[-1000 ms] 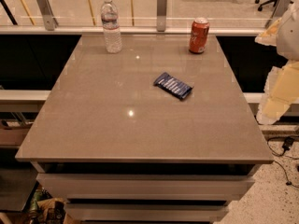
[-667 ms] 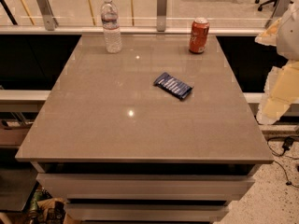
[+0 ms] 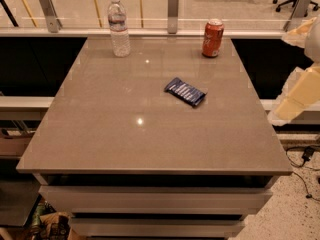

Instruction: Move rxbar blueberry near water bottle

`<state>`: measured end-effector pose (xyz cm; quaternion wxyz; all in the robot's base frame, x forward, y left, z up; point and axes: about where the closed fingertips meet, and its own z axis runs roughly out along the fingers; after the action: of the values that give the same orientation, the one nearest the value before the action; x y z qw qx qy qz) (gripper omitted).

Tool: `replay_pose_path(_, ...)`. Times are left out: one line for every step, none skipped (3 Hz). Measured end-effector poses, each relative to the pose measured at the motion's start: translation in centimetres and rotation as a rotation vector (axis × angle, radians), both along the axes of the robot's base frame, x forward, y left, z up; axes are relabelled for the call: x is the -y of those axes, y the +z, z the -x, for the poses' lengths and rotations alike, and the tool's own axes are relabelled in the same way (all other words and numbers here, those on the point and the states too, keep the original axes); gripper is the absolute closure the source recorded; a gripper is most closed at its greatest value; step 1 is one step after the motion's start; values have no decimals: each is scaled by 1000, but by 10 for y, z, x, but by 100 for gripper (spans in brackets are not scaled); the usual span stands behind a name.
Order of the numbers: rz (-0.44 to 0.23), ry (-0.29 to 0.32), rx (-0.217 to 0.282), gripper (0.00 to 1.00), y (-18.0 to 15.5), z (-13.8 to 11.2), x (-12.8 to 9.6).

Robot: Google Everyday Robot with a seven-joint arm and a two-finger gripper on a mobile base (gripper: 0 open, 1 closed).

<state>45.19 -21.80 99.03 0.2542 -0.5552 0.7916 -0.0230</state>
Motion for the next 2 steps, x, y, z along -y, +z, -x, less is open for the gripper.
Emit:
replay_pose_path(-163,-62,92,0,-3,-18,-3)
replay_pose_path(-320,-112,163,0,-16,-40,-7)
